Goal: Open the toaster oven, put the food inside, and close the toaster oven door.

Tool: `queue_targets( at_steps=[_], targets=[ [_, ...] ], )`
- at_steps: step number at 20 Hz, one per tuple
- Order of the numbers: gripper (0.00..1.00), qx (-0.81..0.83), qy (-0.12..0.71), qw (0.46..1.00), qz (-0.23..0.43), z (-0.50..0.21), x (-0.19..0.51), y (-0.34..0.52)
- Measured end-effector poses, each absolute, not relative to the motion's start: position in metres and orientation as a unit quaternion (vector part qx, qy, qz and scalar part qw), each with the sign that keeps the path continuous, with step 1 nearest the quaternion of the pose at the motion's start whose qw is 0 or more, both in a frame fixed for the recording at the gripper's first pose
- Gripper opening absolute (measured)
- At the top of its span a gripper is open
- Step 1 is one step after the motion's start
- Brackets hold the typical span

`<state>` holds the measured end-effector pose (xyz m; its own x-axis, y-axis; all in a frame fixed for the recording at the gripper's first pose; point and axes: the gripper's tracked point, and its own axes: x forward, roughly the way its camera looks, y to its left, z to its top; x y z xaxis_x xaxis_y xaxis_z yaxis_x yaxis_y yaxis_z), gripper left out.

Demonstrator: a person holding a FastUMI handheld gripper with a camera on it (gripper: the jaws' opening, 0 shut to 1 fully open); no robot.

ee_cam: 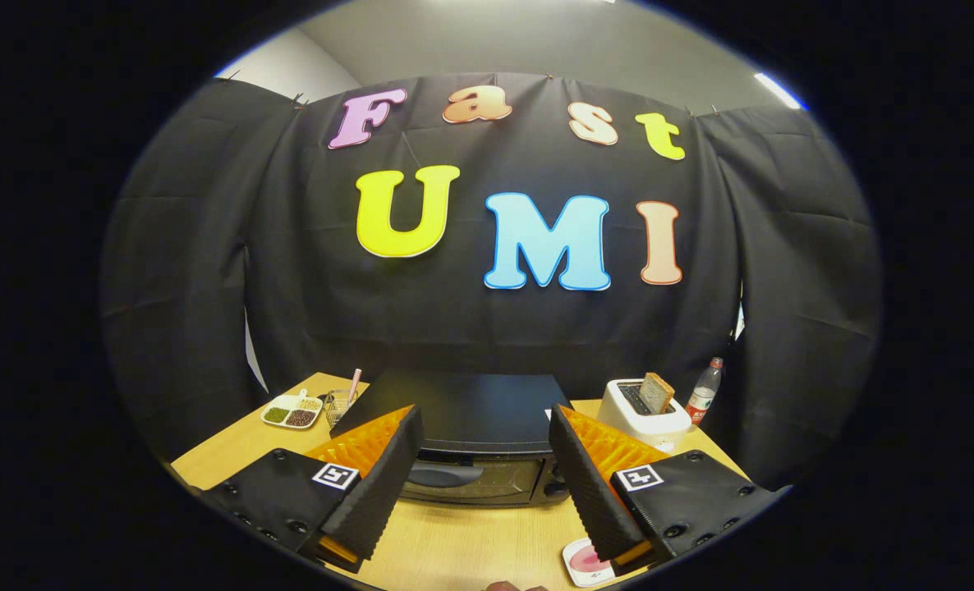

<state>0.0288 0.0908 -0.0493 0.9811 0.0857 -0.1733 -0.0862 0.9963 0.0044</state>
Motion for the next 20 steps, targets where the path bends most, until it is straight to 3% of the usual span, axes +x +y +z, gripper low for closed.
queue_targets(
  at_steps=[20],
  targets=[
    [0.98,-0.018,0.222,0.973,0.050,-0.157,0.101,0.139]
  ],
)
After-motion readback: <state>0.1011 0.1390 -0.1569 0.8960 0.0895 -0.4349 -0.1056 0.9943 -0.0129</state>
